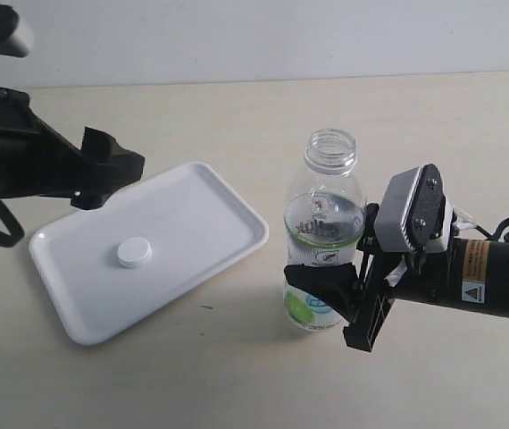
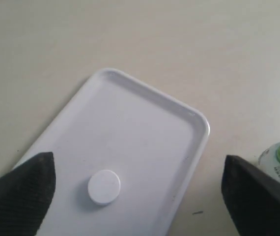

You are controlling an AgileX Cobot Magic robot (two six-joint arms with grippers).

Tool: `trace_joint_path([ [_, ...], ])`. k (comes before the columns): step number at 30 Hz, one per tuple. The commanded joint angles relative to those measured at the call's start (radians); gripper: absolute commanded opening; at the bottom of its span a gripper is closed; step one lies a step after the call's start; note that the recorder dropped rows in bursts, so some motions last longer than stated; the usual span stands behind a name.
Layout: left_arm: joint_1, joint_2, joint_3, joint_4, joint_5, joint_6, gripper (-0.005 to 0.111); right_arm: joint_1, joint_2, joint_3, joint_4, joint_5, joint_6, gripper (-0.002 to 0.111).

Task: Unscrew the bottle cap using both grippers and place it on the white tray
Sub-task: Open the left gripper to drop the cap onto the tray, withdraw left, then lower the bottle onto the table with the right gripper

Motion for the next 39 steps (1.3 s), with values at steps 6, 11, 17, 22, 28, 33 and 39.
trace_joint_path([
  [6, -0.001, -0.175, 0.061, -0.056, -0.026, -0.030, 0.088, 0.003, 0.012, 0.002, 0.008, -0.043, -0.015, 0.000],
  [11, -0.001, -0.264, 0.091, -0.064, -0.047, -0.030, 0.088, 0.003, 0.016, 0.002, -0.016, -0.043, -0.033, 0.002],
  [17, -0.001, -0.330, 0.096, -0.064, -0.052, -0.030, 0.088, 0.003, 0.016, 0.002, -0.053, -0.043, -0.033, 0.021],
  [22, -0.001, -0.342, 0.096, -0.074, -0.052, -0.030, 0.088, 0.003, 0.016, 0.002, -0.052, -0.043, -0.031, 0.043],
  [28, -0.001, -0.342, 0.096, -0.090, -0.034, -0.030, 0.088, 0.003, 0.016, 0.002, -0.038, -0.028, -0.003, 0.061],
  [33, -0.001, -0.342, 0.096, -0.096, -0.035, -0.030, 0.088, 0.003, 0.016, 0.002, -0.038, -0.009, 0.010, 0.074],
  [39, -0.001, -0.342, 0.096, -0.096, -0.028, -0.030, 0.088, 0.003, 0.016, 0.002, -0.013, 0.015, 0.073, 0.085],
])
